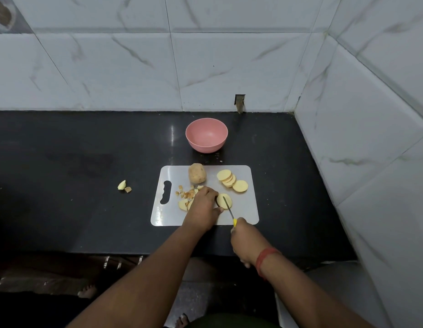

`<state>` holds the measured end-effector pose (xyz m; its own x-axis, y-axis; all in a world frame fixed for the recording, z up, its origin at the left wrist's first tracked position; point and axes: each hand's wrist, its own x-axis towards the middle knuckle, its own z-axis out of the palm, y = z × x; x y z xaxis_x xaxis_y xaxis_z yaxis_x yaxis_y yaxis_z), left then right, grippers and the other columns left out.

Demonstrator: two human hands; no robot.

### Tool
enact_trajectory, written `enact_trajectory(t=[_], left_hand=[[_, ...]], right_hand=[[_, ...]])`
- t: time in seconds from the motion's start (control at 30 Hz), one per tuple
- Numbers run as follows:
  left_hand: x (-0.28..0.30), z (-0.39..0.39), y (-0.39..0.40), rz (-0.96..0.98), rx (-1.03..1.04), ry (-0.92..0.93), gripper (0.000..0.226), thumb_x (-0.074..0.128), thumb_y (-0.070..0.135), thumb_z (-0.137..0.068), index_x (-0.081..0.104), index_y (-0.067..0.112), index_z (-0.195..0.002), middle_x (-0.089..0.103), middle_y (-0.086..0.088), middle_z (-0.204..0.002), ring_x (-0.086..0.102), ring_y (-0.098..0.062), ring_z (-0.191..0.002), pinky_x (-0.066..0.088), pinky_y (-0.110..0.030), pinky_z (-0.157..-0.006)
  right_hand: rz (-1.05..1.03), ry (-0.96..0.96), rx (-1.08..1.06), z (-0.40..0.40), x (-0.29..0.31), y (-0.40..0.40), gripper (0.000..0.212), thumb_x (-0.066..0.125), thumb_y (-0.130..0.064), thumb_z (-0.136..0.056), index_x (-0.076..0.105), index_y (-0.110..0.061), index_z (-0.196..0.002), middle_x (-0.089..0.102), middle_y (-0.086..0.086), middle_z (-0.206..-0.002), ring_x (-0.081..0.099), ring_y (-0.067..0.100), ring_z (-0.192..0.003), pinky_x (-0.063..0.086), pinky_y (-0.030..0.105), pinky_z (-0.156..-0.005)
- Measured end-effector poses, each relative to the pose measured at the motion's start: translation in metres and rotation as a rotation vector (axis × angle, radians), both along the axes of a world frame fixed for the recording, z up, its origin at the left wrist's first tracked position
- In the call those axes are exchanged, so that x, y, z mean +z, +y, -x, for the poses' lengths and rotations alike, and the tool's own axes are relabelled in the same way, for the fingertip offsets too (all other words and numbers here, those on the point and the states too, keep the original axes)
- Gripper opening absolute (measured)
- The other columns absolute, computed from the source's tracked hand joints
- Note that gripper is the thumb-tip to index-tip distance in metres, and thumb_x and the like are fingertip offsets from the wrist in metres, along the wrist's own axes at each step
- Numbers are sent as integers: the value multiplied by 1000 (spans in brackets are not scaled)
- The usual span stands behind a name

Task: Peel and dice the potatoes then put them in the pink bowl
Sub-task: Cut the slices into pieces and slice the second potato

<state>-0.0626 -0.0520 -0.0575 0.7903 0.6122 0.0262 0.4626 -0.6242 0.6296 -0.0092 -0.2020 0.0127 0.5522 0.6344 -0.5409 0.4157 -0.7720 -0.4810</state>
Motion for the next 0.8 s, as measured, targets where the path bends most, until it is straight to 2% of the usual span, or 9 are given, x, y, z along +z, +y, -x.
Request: enact_trajectory(t=[0.1,0.17,0.23,0.4,0.53,0.7,0.77,0.8], left_hand=[[0,1,-1,11,5,-20,38,78,14,-83,63,6,-117,54,-4,-116,53,-21,-106,46,-35,-97],[0,0,-1,15,10,-24,37,77,14,-83,64,5,-117,53,-4,-116,52,-21,-105,46,-36,-96],[0,0,-2,19,12,-26,37,77,14,-83,64,5,-117,54,-5,-116,52,-21,-106,46,-36,-97],[0,0,-1,32,14,-22,38,78,14,-83,63,4,-117,54,-5,-116,52,-21,-106,47,-36,-97],[0,0,-1,39,25,-22,38,79,15,-82,62,6,-115,53,-4,-113,53,-20,-102,48,-38,-94],[-1,0,-1,43,26,-17,38,80,16,-81,62,6,-114,53,-4,-113,53,-21,-103,49,-40,-94],[0,0,0,49,26,-13,39,80,16,-81,62,6,-115,53,-4,-113,54,-21,-103,49,-40,-95],[0,0,0,52,25,-12,38,80,16,-82,63,6,-115,53,-4,-114,54,-21,-104,49,-40,-95]], right_hand=[[73,22,-7,4,7,11,15,38,-5,-94,40,-9,-109,52,11,-89,51,22,-58,40,25,-43],[96,43,-44,3,7,18,21,39,0,-92,40,-8,-111,56,14,-93,55,26,-58,39,24,-37],[111,42,-54,2,7,24,26,41,2,-90,40,-7,-115,58,18,-101,59,31,-64,41,26,-38],[146,20,-37,1,5,30,32,45,4,-89,38,-6,-118,59,19,-105,60,33,-67,42,28,-39],[148,11,-32,2,2,30,34,43,7,-87,39,-7,-118,55,16,-91,59,31,-62,42,28,-38],[165,4,-15,1,-4,32,39,45,6,-87,37,-9,-123,51,14,-88,54,27,-57,42,27,-38],[158,3,5,0,-3,31,38,45,4,-90,38,-8,-125,51,13,-93,51,24,-59,42,27,-43],[132,-12,19,-1,-4,30,35,44,0,-92,40,-6,-126,50,12,-95,50,22,-61,44,28,-50]])
